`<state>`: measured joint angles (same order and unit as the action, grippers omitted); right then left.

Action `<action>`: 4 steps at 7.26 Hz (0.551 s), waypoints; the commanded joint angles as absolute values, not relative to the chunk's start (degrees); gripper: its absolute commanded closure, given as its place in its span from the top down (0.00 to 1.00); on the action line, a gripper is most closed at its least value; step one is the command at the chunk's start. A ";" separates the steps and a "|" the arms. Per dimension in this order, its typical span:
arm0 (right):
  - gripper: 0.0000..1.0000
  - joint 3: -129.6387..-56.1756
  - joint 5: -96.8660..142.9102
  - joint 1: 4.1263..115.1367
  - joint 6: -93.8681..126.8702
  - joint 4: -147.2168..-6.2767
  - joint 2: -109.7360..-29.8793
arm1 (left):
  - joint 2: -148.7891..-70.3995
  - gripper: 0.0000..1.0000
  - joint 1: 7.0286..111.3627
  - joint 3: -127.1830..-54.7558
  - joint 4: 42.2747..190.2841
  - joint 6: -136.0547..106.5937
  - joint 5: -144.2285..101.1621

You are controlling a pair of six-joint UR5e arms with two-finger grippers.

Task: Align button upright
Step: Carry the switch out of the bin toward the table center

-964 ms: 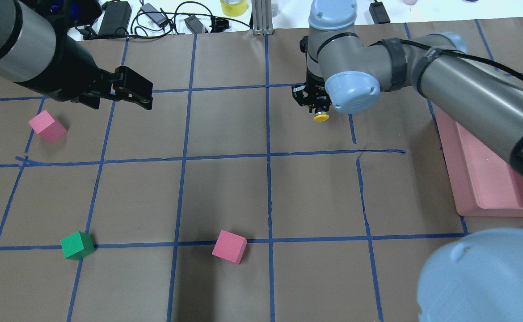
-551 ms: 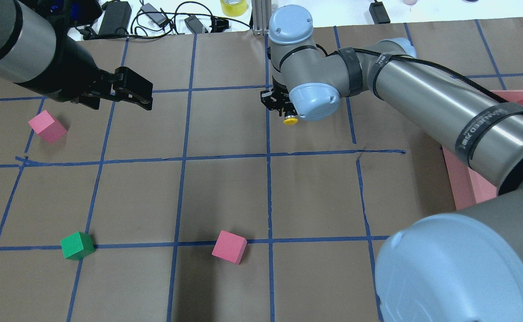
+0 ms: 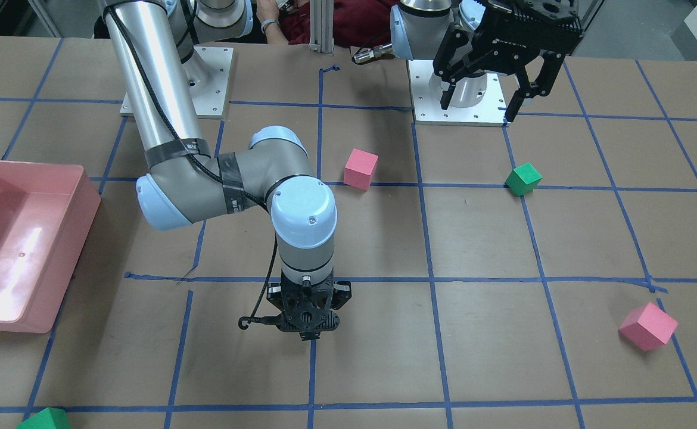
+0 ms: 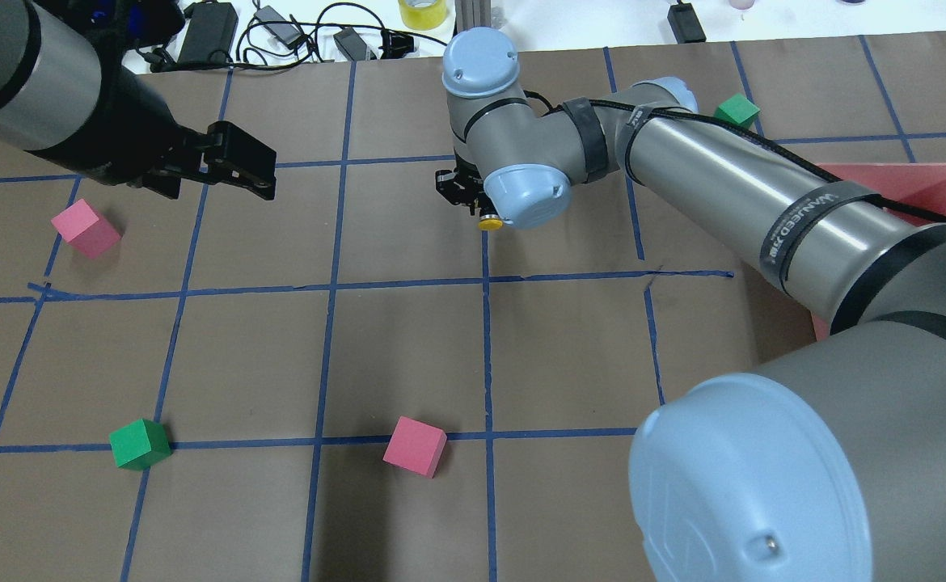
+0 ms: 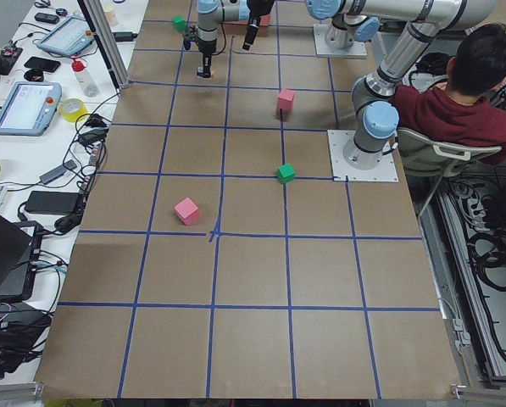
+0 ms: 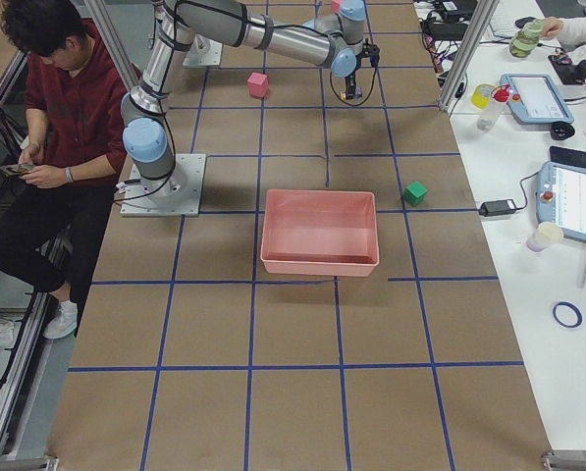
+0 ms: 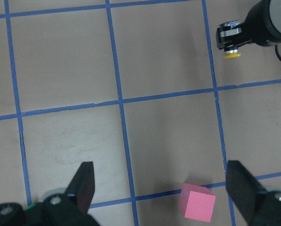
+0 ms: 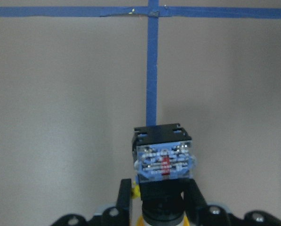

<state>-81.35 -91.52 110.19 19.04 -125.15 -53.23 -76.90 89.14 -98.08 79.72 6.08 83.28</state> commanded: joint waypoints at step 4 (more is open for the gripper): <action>0.41 -82.09 -89.83 110.83 19.34 -126.30 -52.03 | -75.94 1.00 89.30 -98.09 82.52 6.15 83.32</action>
<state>-81.73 -90.03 110.74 19.33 -126.58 -52.07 -76.10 89.24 -98.09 81.86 6.15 83.32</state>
